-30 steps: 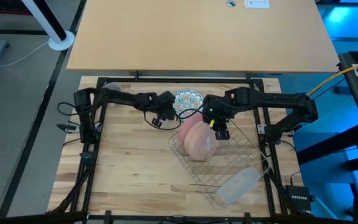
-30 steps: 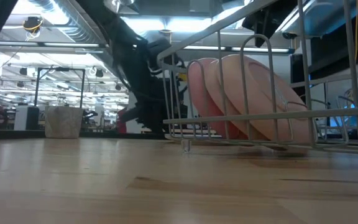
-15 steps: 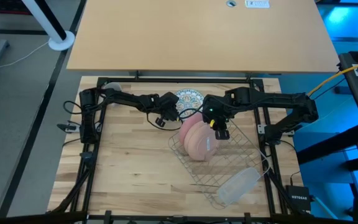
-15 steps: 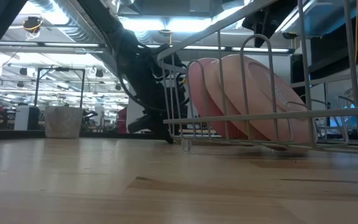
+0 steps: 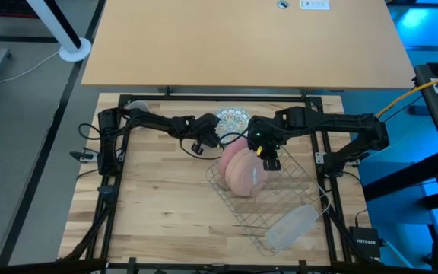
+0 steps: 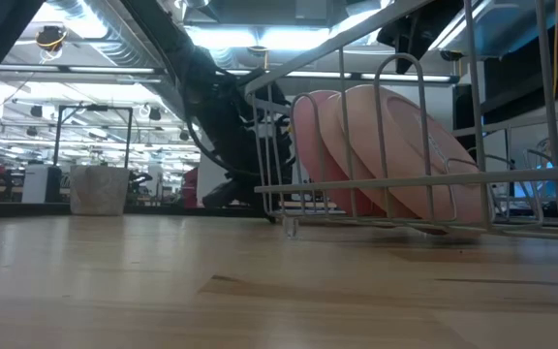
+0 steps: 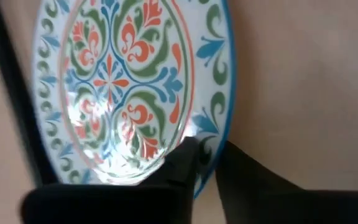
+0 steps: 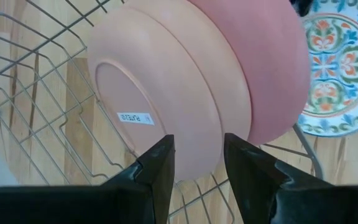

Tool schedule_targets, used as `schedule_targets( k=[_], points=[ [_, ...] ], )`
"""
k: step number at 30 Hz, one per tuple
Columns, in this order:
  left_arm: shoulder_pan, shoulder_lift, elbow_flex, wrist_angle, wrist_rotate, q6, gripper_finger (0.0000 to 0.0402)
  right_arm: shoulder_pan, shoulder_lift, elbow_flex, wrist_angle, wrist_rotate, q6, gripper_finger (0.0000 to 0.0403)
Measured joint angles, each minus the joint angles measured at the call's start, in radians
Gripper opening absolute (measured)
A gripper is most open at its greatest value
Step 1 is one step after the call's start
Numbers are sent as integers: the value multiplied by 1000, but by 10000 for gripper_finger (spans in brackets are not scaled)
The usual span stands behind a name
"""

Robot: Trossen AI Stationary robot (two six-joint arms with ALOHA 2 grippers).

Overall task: Sort dishes
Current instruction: Put the white plate into the dish rack

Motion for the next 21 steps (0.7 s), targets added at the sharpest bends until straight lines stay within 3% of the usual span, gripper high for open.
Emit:
schedule_targets(
  k=[4,21],
  points=[
    [1,-1,3,26,-21,-2,9,0,0,0,0,0,0,143],
    [-39,-4,1,10,-163,-116,2,0,0,0,-5,0,0,143]
  ],
)
